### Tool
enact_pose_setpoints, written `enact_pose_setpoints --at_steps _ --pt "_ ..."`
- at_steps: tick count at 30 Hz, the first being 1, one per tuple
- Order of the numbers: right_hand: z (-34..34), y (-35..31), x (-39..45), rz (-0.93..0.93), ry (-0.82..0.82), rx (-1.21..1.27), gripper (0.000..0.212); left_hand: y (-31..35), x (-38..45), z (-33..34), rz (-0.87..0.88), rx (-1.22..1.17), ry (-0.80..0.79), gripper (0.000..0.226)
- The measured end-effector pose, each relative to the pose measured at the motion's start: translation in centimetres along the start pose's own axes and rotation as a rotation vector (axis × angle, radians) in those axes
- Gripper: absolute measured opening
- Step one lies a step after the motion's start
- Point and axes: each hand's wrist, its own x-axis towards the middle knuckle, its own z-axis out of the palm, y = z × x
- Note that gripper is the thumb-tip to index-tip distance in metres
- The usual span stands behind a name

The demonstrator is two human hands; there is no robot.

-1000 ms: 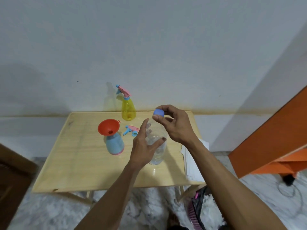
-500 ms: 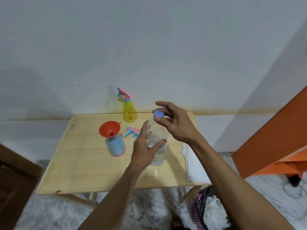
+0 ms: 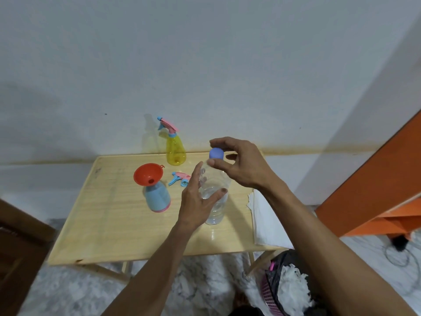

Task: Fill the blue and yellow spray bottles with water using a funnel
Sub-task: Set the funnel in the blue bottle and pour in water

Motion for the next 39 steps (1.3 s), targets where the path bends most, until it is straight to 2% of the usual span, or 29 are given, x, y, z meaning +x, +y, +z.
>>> enact_pose_setpoints --at_steps 3,6,8,11,14,16,19,22,25,34,39 --pt "0.3 -0.4 0.2 -0.02 0.088 -0.084 0.045 0.0 0.1 0.0 0.005 -0.002 0.0 0.094" --pt "-0.2 -0.7 0.5 -0.025 -0.002 -0.154 0.039 0.0 0.0 0.0 0.004 -0.016 0.002 0.093" --pt "-0.9 -0.6 0.6 -0.024 -0.002 -0.097 0.035 0.0 0.0 -0.1 0.005 -0.031 0.006 0.093" --pt "-2.1 0.8 0.6 0.061 0.166 0.111 0.031 -0.1 0.0 -0.2 0.015 -0.051 0.007 0.092" --pt "-2.4 4.9 0.4 0.203 0.291 0.122 0.035 -0.1 0.0 0.1 0.026 -0.061 0.006 0.091" --pt "-1.2 8.6 -0.3 0.32 0.254 0.021 0.036 -0.3 0.2 0.2 0.007 -0.086 0.013 0.092" --pt "2.0 14.0 -2.0 0.42 0.103 -0.131 0.034 -0.5 0.5 0.3 -0.012 -0.092 0.017 0.091" --pt "5.0 17.9 -3.4 0.449 -0.091 -0.311 0.033 -0.3 0.4 0.3 -0.029 -0.089 0.005 0.093" --pt "6.8 20.2 -4.4 0.406 -0.22 -0.621 0.032 -0.3 0.3 0.3 -0.034 -0.082 0.009 0.092" --pt "7.6 22.1 -4.2 0.402 -0.289 -0.777 0.027 -0.2 0.1 0.4 -0.046 -0.093 0.024 0.091" --pt "7.3 21.7 -4.2 0.396 -0.301 -0.748 0.037 -0.1 0.2 0.4 -0.04 -0.092 0.021 0.09"
